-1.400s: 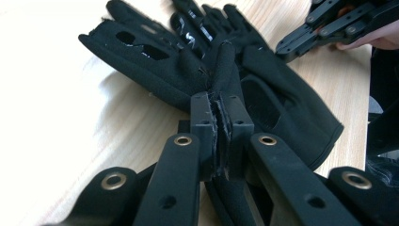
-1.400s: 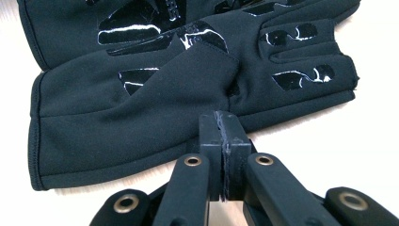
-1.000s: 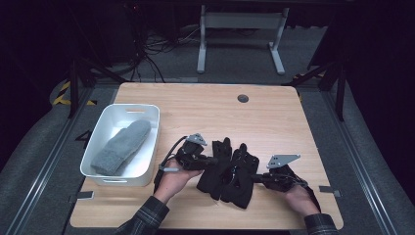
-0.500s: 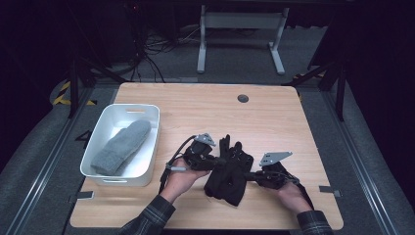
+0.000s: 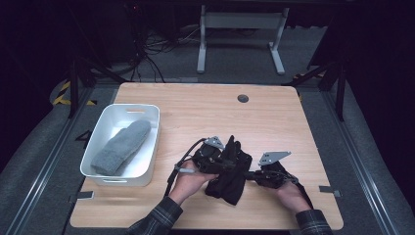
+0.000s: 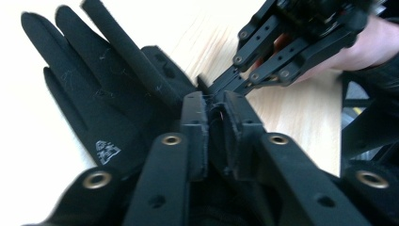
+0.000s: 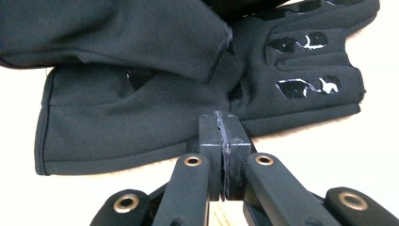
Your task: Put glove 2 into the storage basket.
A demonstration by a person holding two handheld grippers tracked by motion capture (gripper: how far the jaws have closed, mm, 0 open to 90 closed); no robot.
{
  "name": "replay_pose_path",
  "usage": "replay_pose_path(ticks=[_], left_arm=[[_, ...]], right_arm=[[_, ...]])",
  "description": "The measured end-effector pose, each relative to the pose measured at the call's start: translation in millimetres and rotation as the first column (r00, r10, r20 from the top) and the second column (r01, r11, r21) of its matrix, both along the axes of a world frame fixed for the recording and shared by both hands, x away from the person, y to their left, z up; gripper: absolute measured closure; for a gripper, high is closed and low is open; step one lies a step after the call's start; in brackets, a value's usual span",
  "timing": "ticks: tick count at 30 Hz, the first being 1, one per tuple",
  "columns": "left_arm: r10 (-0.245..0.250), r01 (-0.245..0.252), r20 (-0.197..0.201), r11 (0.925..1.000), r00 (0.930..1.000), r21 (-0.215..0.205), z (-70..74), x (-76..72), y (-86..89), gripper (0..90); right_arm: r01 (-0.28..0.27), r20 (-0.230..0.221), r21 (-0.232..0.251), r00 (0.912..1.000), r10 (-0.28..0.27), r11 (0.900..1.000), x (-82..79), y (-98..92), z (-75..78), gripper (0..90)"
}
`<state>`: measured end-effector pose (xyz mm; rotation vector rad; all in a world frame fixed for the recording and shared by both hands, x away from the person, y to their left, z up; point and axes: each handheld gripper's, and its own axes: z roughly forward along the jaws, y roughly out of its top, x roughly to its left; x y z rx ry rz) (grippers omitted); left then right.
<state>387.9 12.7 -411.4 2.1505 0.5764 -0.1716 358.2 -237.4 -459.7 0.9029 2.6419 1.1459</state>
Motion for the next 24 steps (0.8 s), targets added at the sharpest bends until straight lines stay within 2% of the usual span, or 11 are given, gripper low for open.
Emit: replay_pose_path(ticks=[2,5,8,11,13,14,19,24], left_arm=[[0.0,0.0,0.007,1.0,1.0,-0.007,1.0,-0.7,0.1,75.2],[-0.003,0.004,0.023,0.9999,0.9997,-0.011,3.4,-3.1,2.2,77.1],[0.001,-0.001,0.027,1.0,0.9996,-0.001,3.3,-4.0,6.7,85.5],[-0.004,0.003,0.018,1.0,0.9998,0.008,0.4,-3.1,7.3,89.2],[-0.01,0.01,0.015,0.9998,0.9998,0.015,-1.2,-3.0,4.9,89.4],[-0.018,0.018,0.014,0.9997,0.9997,0.018,-2.5,-2.9,2.2,89.5],[-0.046,0.046,0.003,0.9988,0.999,0.018,-8.1,-4.2,-14.5,89.5],[-0.069,0.07,-0.009,0.9969,0.9976,0.038,-16.7,-5.1,-32.3,89.5]], right_arm=[[0.01,0.004,-0.008,0.9999,-0.01,1.0,-0.5,-3.5,0.3,90.0],[0.022,0.011,-0.009,0.9997,-0.022,1.0,-0.8,-8.7,1.4,89.9],[0.06,0.023,-0.003,0.998,-0.059,0.998,-0.9,-22.7,4.0,89.1],[0.096,0.029,0.004,0.9949,-0.096,0.995,-0.2,-35.6,5.4,81.4],[0.124,0.045,0.007,0.9912,-0.124,0.992,0.5,-44.2,6.4,72.2],[0.141,0.056,0.008,0.9883,-0.142,0.99,0.9,-47.9,6.7,69.7],[0.223,0.108,0.003,0.9691,-0.222,0.975,4.5,-62.5,5.4,43.1],[0.266,0.118,-0.008,0.9574,-0.264,0.964,8.3,-69.4,2.5,35.8]])
